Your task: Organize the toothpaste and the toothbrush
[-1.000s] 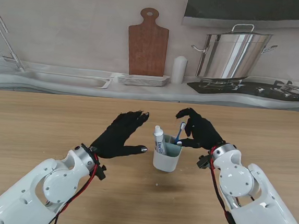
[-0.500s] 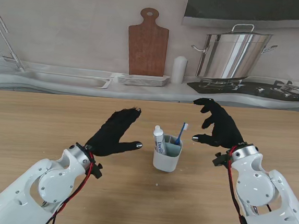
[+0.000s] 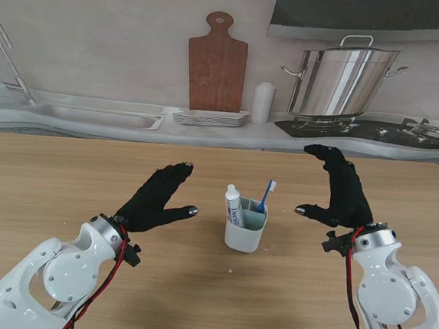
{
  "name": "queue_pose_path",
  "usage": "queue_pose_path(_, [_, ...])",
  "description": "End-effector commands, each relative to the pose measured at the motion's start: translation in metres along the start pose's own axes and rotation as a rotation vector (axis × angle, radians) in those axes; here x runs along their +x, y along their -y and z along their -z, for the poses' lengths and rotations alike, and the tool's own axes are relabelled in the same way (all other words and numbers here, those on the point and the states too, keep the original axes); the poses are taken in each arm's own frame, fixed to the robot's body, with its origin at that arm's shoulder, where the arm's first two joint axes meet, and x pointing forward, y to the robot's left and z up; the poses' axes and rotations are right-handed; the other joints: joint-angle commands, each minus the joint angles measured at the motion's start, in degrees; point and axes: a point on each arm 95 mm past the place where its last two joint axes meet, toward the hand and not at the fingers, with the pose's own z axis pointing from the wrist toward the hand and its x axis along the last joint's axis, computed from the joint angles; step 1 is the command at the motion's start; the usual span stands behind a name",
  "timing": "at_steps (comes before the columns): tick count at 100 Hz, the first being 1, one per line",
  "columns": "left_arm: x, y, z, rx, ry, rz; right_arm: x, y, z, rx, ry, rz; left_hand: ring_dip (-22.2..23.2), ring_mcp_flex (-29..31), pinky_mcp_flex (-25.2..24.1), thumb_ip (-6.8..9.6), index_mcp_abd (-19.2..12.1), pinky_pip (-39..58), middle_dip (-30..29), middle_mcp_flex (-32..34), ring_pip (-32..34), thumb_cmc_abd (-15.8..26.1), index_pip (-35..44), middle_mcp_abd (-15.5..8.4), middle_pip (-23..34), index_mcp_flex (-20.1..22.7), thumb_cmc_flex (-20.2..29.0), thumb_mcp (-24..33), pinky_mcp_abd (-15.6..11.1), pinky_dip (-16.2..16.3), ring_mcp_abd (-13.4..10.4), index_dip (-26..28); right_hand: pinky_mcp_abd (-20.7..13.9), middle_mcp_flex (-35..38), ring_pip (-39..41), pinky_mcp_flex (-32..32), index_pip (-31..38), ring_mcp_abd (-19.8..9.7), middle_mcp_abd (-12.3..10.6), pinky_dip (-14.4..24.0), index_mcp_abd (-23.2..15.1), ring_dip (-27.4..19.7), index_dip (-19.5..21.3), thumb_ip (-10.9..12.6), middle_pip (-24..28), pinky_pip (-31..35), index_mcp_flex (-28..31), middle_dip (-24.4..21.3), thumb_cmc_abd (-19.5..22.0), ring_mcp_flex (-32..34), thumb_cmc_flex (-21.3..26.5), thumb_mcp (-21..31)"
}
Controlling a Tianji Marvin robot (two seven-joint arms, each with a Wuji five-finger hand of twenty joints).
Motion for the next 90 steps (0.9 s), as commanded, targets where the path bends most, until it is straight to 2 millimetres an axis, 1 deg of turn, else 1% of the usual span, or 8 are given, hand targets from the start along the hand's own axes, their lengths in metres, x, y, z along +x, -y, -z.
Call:
queue_pose_path(1, [0.000,-0.001,0.002,-0.012,0.010,0.012,0.002,0.011,0.008,0.029,-0.003,-0.014,-1.17,-1.21,-0.01,-2.81,0.96,-1.15,-2.00,-0.22,-1.65,2.37,0.17,-1.36,-0.86,0.70,-3.23,-2.17,-2.56,-1.23,-1.52,0.57,-1.62,-1.71,0.25,-0.77,1.01,-2.00,-1.54,-0.29,1.29,-0.78,0.50,-1.57,-0.13,0.42,-1.55,-0.27,1.17,-0.54,-0.89,-1.18])
queue_pose_path(8, [-0.004,-0.002,0.004,-0.008,0.021,0.023,0.003,0.016,0.011,0.028,-0.014,-0.027,-1.48,-1.21,-0.03,-3.16,0.72,-1.37,-1.92,-0.22,-1.74,2.92,0.00,-1.71,-0.76,1.44,-3.64,-2.51,-2.92,-1.83,-1.87,0.52,-1.80,-1.25,0.55,-0.37,1.40,-1.92,-1.23,-0.22,1.77,-0.70,0.70,-1.26,0.33,0.76,-0.74,-0.11,2.08,0.00,0.41,-1.82])
queue_pose_path(11, [-0.006,-0.002,0.004,-0.007,0.026,0.025,0.003,0.018,0.012,0.028,-0.017,-0.030,-2.05,-1.14,0.20,-3.55,0.69,-1.58,-1.80,-0.23,-1.74,3.32,-0.66,-1.77,-0.63,1.92,-3.74,-2.73,-3.01,-3.28,-1.96,0.16,-1.74,-1.12,0.64,-0.24,1.40,-1.81,-1.11,-0.18,1.86,-0.68,0.71,-1.20,0.40,0.85,-0.45,-0.08,2.31,0.30,0.74,-1.99])
queue_pose_path(27, [-0.019,-0.005,0.006,0.034,0.069,0.080,0.002,0.036,0.013,0.050,-0.019,-0.056,-2.38,-0.83,0.23,-3.44,0.72,-1.48,-1.16,0.32,-1.15,3.33,-1.00,-1.87,0.44,4.14,-3.40,-2.50,-3.29,-4.71,-1.96,-0.36,-1.18,0.72,0.56,0.75,0.90,-1.32,-0.86,-0.04,1.74,-0.75,0.77,-0.48,0.03,1.15,2.10,-0.24,3.92,1.84,3.11,-3.80])
queue_pose_path(43, [-0.031,-0.011,0.003,0.064,0.114,0.128,0.000,0.054,0.012,0.084,0.006,-0.101,-2.60,0.14,0.35,-3.28,0.78,-1.04,-0.05,1.46,0.46,1.55,-0.79,-1.36,2.37,7.07,-2.07,-2.17,-2.82,-5.08,-1.22,-0.43,-0.70,1.97,0.19,1.15,0.30,-0.88,-0.70,0.01,1.57,-0.89,0.88,0.27,-0.66,1.08,3.60,-0.37,3.99,2.81,5.20,-5.10])
queue_pose_path(50, [-0.033,-0.008,0.005,0.032,0.109,0.115,0.000,0.060,0.011,0.092,0.010,-0.104,-4.51,-0.48,0.20,-3.38,0.67,-1.28,-0.93,0.43,-0.60,3.46,-1.22,-1.60,0.56,5.07,-2.81,-2.36,-3.12,-5.41,-1.54,-0.53,-0.59,2.54,0.08,1.33,0.07,-0.71,-0.68,0.03,1.48,-0.94,0.88,0.48,-0.89,1.08,4.11,-0.42,4.21,3.35,5.96,-5.28])
queue_pose_path(58, [-0.035,-0.007,0.004,0.049,0.114,0.125,0.000,0.066,0.010,0.104,0.012,-0.103,-3.79,0.05,0.27,-3.25,0.82,-0.89,0.03,1.31,0.99,1.89,-0.61,-1.17,2.39,6.97,-1.82,-2.20,-2.65,-5.23,-0.94,-0.30,-0.39,2.95,-0.07,1.63,-0.20,-0.64,-0.64,0.03,1.29,-1.00,0.90,0.74,-1.18,1.04,4.68,-0.47,4.55,3.74,6.51,-5.78])
queue_pose_path(90, [-0.045,0.008,0.009,0.051,0.148,0.123,-0.002,0.068,0.009,0.117,0.023,-0.063,-4.86,0.64,0.27,-3.21,2.28,-0.40,0.37,1.32,1.91,1.98,-0.74,0.28,2.80,7.83,-1.89,-2.25,-2.24,-4.17,0.42,-0.34,-0.06,4.88,-0.58,2.71,-1.01,-0.48,-0.73,0.13,0.93,-1.16,1.11,1.57,-2.15,0.97,6.47,-0.53,6.37,5.27,7.32,-7.32])
